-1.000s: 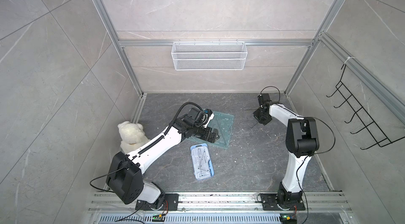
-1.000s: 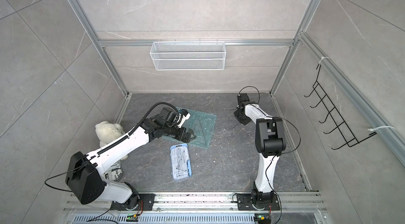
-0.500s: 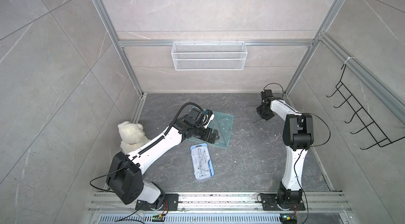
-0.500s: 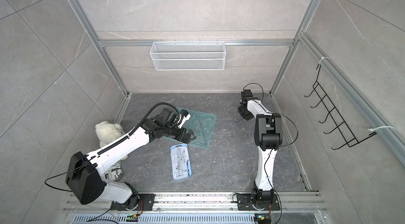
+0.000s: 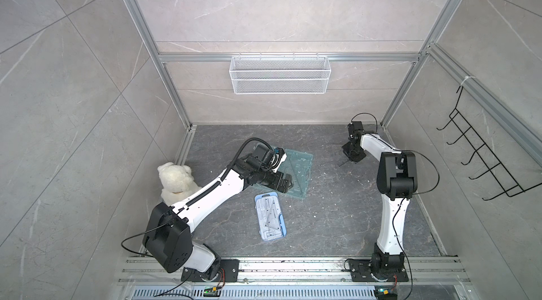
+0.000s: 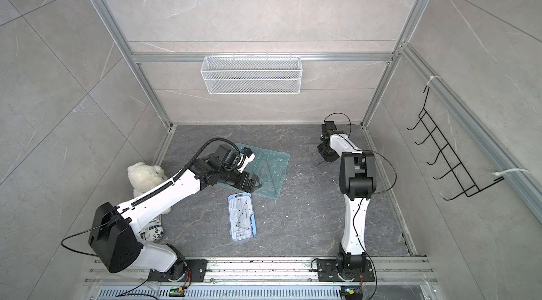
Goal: Open the ruler set and take out the ruler
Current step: Place the ruler at the center of the board, then pick up the ruler from the ruler set box.
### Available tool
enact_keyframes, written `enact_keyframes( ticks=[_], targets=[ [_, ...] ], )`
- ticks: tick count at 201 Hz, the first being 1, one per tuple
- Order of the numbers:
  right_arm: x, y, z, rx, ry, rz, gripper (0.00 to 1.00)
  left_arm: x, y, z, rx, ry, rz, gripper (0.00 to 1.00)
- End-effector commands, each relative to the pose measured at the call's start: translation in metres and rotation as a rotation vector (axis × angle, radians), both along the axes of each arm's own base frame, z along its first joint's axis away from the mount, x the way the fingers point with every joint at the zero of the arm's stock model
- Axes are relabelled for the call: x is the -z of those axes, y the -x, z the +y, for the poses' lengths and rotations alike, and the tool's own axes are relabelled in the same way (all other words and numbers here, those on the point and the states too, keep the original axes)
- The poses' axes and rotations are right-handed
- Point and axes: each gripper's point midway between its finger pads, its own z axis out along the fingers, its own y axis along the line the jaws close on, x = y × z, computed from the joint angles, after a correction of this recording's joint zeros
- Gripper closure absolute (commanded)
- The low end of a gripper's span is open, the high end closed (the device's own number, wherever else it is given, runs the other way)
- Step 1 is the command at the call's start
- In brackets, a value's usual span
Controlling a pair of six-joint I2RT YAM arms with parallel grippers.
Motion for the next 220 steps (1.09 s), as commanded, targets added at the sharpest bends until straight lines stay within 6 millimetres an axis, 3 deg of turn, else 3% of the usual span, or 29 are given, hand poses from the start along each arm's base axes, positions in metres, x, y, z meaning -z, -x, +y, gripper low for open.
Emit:
enact_keyframes(
  ticks=[1, 46, 86, 106, 134, 156, 180, 202, 220],
  targets=[
    [0.009, 0.005, 0.001, -0.008, 0.002, 0.029, 0.65, -0.005, 0.001, -0.004, 0.036, 0.002, -0.019, 0.0],
    [0.0, 0.009, 0.0, -0.007, 0.001, 0.005, 0.55, -0.014, -0.003, -0.011, 0.046, 0.071, -0.082, 0.0],
    [-0.033, 0.019, 0.003, -0.024, -0.007, -0.102, 0.5, -0.032, -0.013, -0.025, 0.054, 0.107, -0.229, 0.0],
    [-0.054, 0.029, 0.005, -0.044, -0.006, -0.178, 0.49, -0.047, -0.008, -0.046, 0.161, 0.082, -0.399, 0.0],
    [-0.086, 0.044, 0.012, -0.115, 0.009, -0.255, 0.48, -0.054, 0.015, -0.091, 0.38, 0.115, -0.518, 0.0],
    [-0.111, 0.052, 0.042, -0.271, 0.019, -0.313, 0.48, -0.056, 0.039, -0.118, 0.519, 0.228, -0.542, 0.0],
    [-0.125, 0.064, 0.086, -0.47, -0.01, -0.303, 0.49, -0.057, 0.049, -0.13, 0.553, 0.31, -0.526, 0.0],
    [-0.137, 0.073, 0.134, -0.681, -0.061, -0.288, 0.5, -0.06, 0.05, -0.127, 0.534, 0.315, -0.52, 0.0],
    [-0.145, 0.081, 0.177, -0.881, -0.072, -0.264, 0.51, -0.065, 0.045, -0.11, 0.456, 0.293, -0.54, 0.0]
  ],
)
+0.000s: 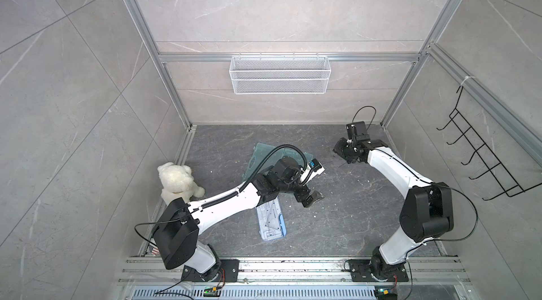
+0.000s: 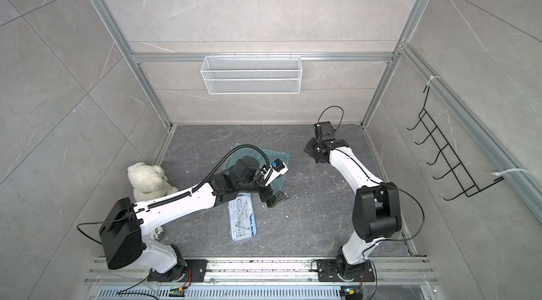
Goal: Open the ruler set and take out the ruler
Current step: Pick up the ruler from the ruler set box.
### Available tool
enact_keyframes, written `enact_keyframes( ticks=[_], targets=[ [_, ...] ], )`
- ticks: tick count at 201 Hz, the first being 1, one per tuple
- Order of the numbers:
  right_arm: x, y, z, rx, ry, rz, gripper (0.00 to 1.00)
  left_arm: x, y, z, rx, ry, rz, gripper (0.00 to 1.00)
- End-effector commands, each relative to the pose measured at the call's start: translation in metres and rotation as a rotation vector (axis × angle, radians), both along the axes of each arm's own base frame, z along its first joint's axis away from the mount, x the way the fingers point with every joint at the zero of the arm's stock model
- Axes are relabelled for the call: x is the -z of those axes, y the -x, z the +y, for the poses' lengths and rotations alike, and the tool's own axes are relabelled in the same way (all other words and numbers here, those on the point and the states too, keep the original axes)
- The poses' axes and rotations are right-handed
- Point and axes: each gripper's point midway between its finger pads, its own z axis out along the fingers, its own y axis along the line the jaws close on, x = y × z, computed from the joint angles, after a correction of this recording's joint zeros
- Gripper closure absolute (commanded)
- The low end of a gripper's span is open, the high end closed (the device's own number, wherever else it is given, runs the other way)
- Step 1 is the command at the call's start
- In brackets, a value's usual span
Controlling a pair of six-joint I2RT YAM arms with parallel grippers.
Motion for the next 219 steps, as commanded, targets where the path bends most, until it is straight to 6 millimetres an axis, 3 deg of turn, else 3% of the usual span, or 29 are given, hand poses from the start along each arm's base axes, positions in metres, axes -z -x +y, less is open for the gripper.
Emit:
enact_keyframes(
  ticks=[1, 30, 55, 74, 111, 145, 181, 219],
  targets=[
    [-0.008, 0.017, 0.055, -0.311, 0.028, 0.038, 0.51, -0.025, -0.002, 0.012, -0.039, 0.069, -0.05, 0.0],
    [0.008, 0.035, 0.11, -0.584, 0.054, 0.101, 0.51, -0.033, -0.031, 0.063, -0.239, 0.166, 0.129, 0.0],
    [0.038, 0.041, 0.132, -0.73, 0.107, 0.162, 0.5, -0.044, -0.052, 0.114, -0.382, 0.328, 0.291, 0.0],
    [0.057, 0.044, 0.146, -0.825, 0.16, 0.19, 0.5, -0.047, -0.058, 0.138, -0.402, 0.427, 0.407, 0.0],
    [0.083, 0.053, 0.165, -0.973, 0.286, 0.255, 0.5, -0.043, -0.066, 0.149, -0.385, 0.539, 0.527, 0.0],
    [0.097, 0.063, 0.182, -1.037, 0.373, 0.256, 0.51, -0.035, -0.094, 0.17, -0.471, 0.629, 0.621, 0.0],
    [0.105, 0.058, 0.179, -1.03, 0.506, 0.255, 0.51, -0.025, -0.105, 0.178, -0.518, 0.63, 0.662, 0.0],
    [0.111, 0.052, 0.17, -1.007, 0.569, 0.261, 0.51, -0.002, -0.111, 0.191, -0.641, 0.516, 0.636, 0.0]
  ],
)
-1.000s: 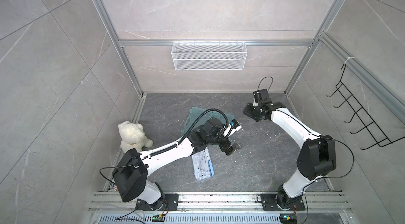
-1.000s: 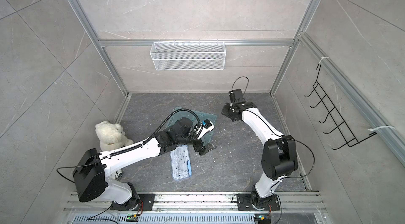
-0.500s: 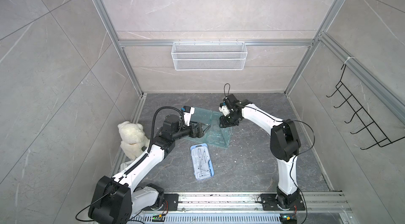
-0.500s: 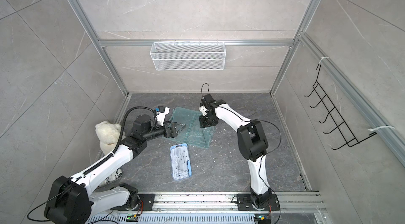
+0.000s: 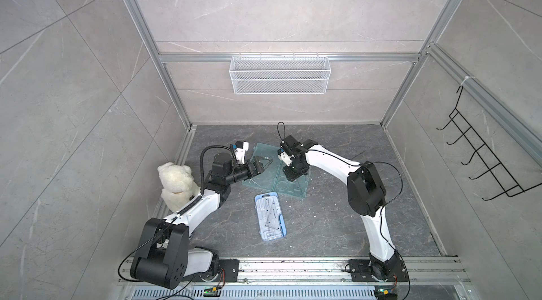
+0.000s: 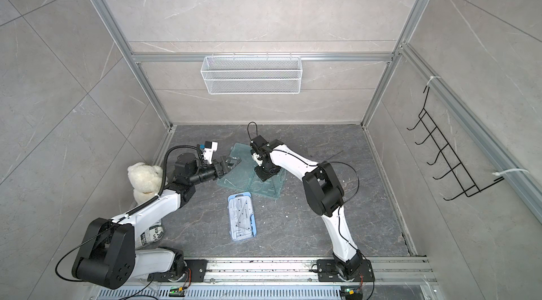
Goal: Open the ruler set and take out the ruler
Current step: Pick up the ruler from the ruler set box.
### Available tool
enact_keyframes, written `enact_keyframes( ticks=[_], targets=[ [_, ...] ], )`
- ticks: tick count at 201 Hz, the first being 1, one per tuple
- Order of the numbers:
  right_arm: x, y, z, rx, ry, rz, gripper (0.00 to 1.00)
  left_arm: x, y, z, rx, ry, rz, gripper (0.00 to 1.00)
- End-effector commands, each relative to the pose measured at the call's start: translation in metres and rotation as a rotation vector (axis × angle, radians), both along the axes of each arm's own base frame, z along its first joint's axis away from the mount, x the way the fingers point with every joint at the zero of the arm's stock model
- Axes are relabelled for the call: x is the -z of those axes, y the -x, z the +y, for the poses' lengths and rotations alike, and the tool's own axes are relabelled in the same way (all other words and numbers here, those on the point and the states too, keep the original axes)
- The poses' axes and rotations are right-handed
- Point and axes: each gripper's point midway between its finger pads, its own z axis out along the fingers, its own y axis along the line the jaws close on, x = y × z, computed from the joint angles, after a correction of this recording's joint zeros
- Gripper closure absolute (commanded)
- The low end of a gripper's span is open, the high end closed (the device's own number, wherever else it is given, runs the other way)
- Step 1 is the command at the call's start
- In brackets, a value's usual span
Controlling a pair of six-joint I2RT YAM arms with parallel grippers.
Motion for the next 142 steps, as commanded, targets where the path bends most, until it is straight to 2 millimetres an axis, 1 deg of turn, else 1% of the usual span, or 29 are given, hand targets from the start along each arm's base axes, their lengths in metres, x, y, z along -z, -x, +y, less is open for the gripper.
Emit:
enact_keyframes(
  ticks=[1, 17, 47, 71, 105, 123, 142],
  targets=[
    [0.007, -0.008, -0.014, 0.0, 0.081, -0.023, 0.51, -0.006, -0.003, 0.006, -0.026, -0.064, -0.029, 0.0],
    [0.014, -0.01, -0.014, 0.002, 0.091, -0.022, 0.51, 0.004, -0.005, 0.01, -0.051, -0.102, 0.001, 0.0],
    [0.02, -0.018, -0.011, 0.02, 0.088, -0.026, 0.52, 0.01, -0.005, 0.012, -0.056, -0.128, 0.02, 0.0],
    [0.025, -0.024, -0.007, 0.033, 0.076, -0.023, 0.52, 0.011, -0.005, 0.013, -0.055, -0.14, 0.021, 0.0],
    [0.03, -0.034, -0.007, 0.073, 0.066, -0.025, 0.52, 0.011, -0.005, 0.013, -0.054, -0.146, 0.018, 0.0],
    [0.033, -0.036, -0.007, 0.079, 0.069, -0.022, 0.54, 0.012, -0.005, 0.013, -0.052, -0.149, 0.017, 0.0],
    [0.036, -0.038, -0.009, 0.083, 0.082, -0.019, 0.57, 0.012, -0.005, 0.013, -0.052, -0.149, 0.017, 0.0]
  ],
)
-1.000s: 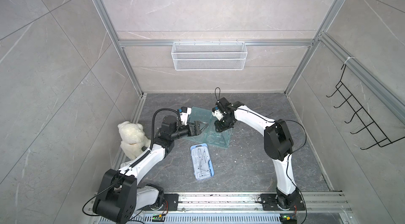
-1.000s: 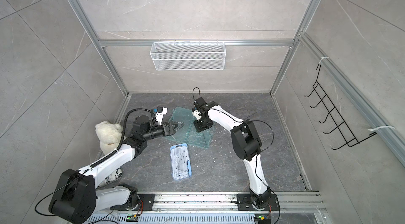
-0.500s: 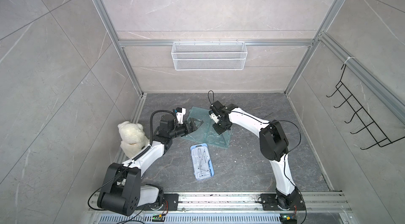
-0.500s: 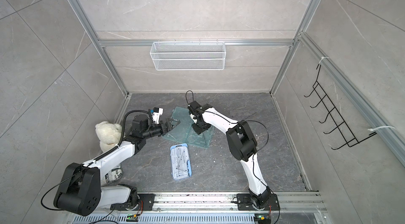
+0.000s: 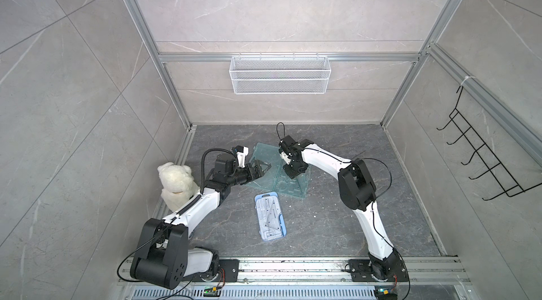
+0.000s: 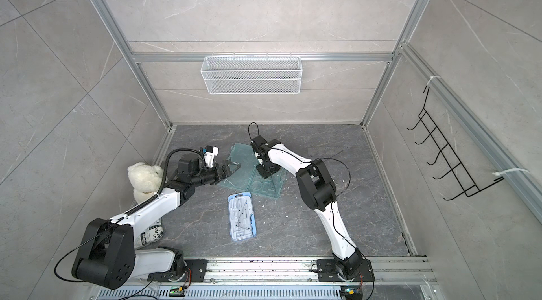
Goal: Open the ruler set and take out the ruler
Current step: Pick up the ruler from the ruler set box.
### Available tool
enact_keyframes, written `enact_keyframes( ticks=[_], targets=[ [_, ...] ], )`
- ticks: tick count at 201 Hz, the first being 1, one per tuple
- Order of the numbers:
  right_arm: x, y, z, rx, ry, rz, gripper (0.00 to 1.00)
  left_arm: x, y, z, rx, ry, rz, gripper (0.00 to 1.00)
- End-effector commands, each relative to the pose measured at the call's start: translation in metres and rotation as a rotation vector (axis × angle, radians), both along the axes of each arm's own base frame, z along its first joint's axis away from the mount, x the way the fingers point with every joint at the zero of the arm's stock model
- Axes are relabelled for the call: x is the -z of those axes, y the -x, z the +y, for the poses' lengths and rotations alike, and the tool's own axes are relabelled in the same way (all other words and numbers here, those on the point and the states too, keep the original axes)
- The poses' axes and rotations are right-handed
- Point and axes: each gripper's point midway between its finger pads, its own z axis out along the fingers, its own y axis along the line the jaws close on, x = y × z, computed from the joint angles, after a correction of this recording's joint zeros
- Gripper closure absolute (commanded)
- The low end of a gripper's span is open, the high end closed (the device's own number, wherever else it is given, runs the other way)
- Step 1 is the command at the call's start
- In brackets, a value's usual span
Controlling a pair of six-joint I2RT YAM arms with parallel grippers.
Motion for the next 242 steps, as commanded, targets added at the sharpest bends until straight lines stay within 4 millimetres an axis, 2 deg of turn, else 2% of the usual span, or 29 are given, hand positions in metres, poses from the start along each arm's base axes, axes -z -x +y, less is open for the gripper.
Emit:
enact_keyframes(
  ticks=[1, 34, 94, 165, 210, 242],
  targets=[
    [0.005, -0.005, -0.003, 0.026, 0.022, 0.002, 0.57, -0.023, -0.005, -0.001, 0.008, 0.0, -0.071, 0.0],
    [0.009, -0.004, -0.005, 0.025, 0.026, 0.012, 0.63, -0.021, -0.006, -0.001, 0.01, -0.004, -0.065, 0.0],
    [0.013, 0.007, -0.007, 0.02, 0.016, 0.045, 0.66, -0.019, -0.008, 0.001, 0.008, -0.006, -0.056, 0.0],
    [0.021, 0.016, -0.011, 0.037, 0.005, 0.055, 0.65, -0.014, -0.009, -0.001, 0.013, -0.006, -0.038, 0.0],
    [0.025, 0.017, -0.009, 0.048, -0.007, 0.065, 0.72, -0.013, -0.009, 0.0, 0.015, -0.012, -0.038, 0.0],
    [0.019, 0.015, -0.007, 0.066, -0.024, 0.052, 0.77, -0.013, -0.009, 0.0, 0.015, -0.013, -0.038, 0.0]
  ],
)
